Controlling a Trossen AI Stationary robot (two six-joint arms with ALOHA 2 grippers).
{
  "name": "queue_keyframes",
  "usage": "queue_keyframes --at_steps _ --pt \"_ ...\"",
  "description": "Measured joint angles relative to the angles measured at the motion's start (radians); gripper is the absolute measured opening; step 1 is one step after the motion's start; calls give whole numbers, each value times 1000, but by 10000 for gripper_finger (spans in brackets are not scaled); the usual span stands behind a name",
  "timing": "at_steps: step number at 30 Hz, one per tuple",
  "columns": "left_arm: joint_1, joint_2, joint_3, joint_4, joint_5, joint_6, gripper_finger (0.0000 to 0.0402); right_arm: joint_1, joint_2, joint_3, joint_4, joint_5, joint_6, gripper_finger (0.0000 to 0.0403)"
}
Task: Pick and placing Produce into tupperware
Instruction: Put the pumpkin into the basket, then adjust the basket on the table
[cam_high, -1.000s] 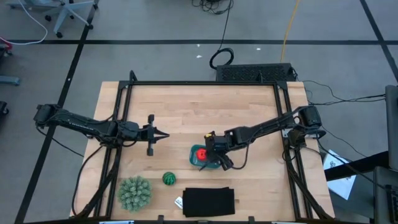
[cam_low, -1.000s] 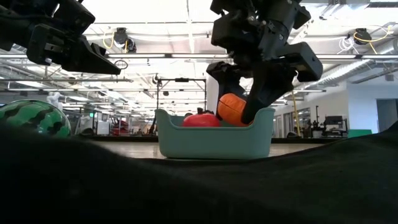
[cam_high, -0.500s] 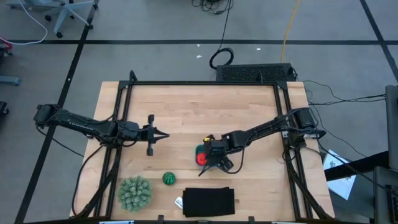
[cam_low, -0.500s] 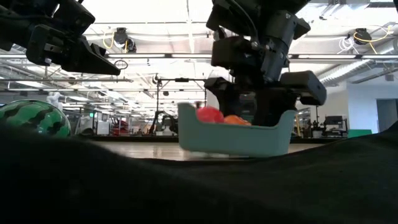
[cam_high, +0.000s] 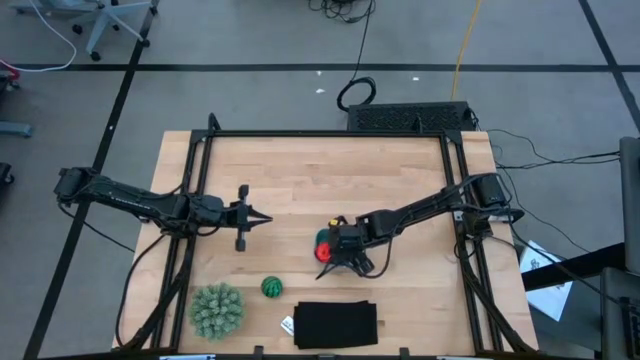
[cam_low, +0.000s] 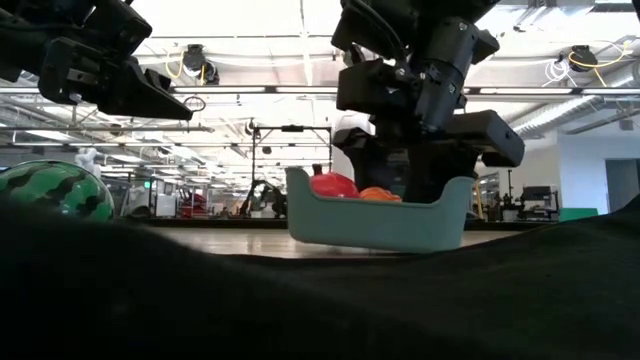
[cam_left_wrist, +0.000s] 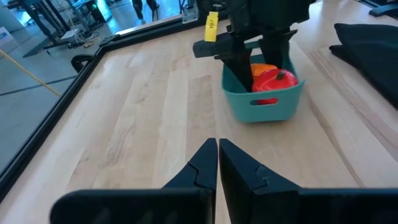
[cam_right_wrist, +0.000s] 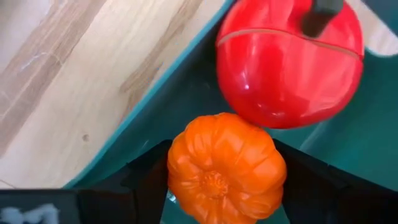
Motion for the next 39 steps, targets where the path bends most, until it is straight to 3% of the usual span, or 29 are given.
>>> queue_keyframes --at_steps 9,17,24,31,39 --pt "0 0 0 2 0 -1 21 -10 0 97 -125 11 56 290" --pt "0 0 0 1 1 -9 21 -10 0 155 -241 31 94 292" --pt "0 0 0 20 1 -14 21 6 -78 172 -307 134 120 278" --pt "0 0 0 16 1 -10 21 6 -143 172 -248 140 121 216" --pt "0 0 0 14 1 -13 21 4 -141 172 -258 163 98 79"
